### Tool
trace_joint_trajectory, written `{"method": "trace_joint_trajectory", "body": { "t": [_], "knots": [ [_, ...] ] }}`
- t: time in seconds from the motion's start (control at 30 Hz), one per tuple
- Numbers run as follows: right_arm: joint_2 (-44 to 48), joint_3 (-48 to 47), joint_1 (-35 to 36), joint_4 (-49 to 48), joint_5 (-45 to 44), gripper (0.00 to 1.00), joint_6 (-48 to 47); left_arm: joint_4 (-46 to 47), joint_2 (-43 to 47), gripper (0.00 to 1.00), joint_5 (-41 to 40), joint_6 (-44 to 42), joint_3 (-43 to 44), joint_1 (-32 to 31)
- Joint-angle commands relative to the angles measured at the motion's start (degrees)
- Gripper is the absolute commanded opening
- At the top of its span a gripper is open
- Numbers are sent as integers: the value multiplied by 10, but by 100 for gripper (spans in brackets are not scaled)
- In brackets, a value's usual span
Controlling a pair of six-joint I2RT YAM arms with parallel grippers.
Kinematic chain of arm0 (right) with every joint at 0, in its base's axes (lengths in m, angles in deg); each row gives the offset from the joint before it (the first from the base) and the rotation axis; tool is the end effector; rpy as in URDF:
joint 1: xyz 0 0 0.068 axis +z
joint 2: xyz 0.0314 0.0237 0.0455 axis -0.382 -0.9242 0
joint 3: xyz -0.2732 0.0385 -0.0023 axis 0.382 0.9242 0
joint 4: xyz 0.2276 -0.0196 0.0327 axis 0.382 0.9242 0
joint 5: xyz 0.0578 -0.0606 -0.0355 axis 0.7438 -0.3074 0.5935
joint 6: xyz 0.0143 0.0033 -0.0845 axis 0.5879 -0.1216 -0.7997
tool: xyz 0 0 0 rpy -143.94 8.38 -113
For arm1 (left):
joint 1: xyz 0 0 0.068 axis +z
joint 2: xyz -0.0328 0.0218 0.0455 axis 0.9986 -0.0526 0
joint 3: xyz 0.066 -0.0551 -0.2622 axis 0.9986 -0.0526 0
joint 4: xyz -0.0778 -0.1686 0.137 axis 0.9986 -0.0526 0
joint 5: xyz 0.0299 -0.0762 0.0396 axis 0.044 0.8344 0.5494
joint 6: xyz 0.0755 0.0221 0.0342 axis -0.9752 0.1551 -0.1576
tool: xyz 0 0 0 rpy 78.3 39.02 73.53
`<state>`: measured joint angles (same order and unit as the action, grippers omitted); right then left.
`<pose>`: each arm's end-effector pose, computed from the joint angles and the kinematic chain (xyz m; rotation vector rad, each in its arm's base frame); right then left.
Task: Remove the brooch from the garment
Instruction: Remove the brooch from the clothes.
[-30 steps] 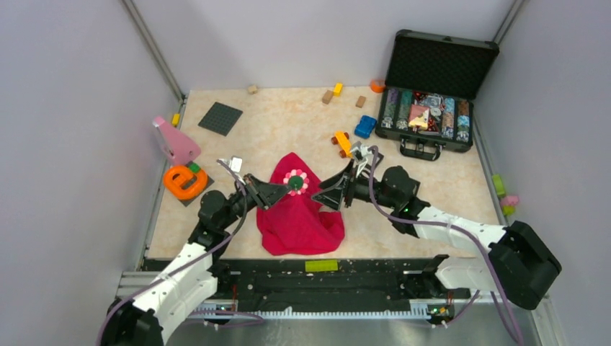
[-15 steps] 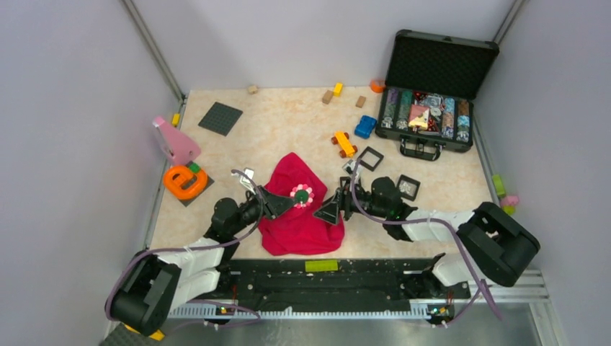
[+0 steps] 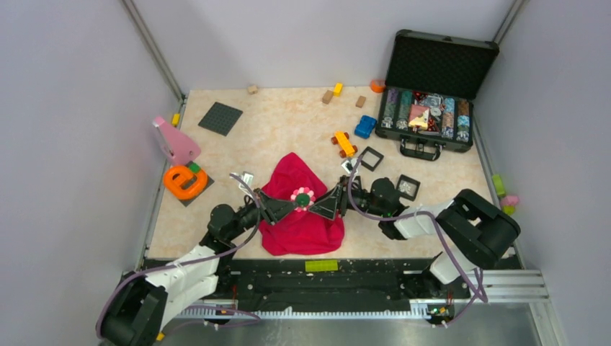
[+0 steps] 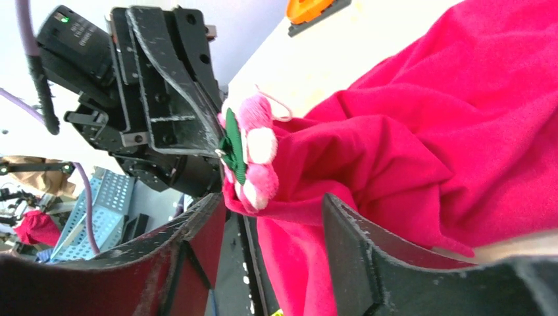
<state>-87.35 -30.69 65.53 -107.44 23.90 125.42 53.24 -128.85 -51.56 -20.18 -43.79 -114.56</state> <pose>0.1868 0.2269 0.2095 -0.4986 1.7853 1.5043 0.1412 -0.1131 0.2140 0.0563 1.7049 -1.4536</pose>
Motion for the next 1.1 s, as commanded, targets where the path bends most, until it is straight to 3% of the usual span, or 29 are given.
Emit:
{"method": "trace_joint_trajectory", "body": {
  "t": [0.0, 0.1, 0.27, 0.4, 0.47, 0.6, 0.7, 0.8, 0.87, 0.93, 1.07],
  "knots": [
    [-8, -8, 2, -103, 23, 53, 26, -2, 13, 0, -7, -20, -8, -3],
    [-7, -16, 3, -84, 26, 46, 23, 4, 11, 0, -8, -22, -9, -4],
    [18, -18, 4, -7, -4, 47, -11, 11, 12, 0, -26, -25, -13, -4],
    [12, -27, 4, -7, 0, 51, -14, 27, -5, 0, -11, -26, -6, -7],
    [5, -35, 5, -18, 10, 42, -10, 40, -21, 0, 4, -25, -3, -8],
    [-1, -43, 4, -29, 14, 41, -6, 70, -48, 0, 24, -15, -5, -11],
    [0, -45, 4, -31, 21, 21, -6, 74, -58, 0, 35, -21, -4, -13],
    [-3, -47, 4, -18, 26, 18, -9, 87, -55, 0, 41, -23, -7, -13],
    [-5, -44, 4, -24, 29, 10, -8, 68, -50, 1, 39, -27, -1, -13],
    [-6, -46, 4, -22, 34, 0, -8, 53, -49, 11, 45, -34, 5, -12],
    [0, -65, 1, 27, 61, 0, -41, 26, -22, 46, 43, -54, 4, -12]
  ]
}}
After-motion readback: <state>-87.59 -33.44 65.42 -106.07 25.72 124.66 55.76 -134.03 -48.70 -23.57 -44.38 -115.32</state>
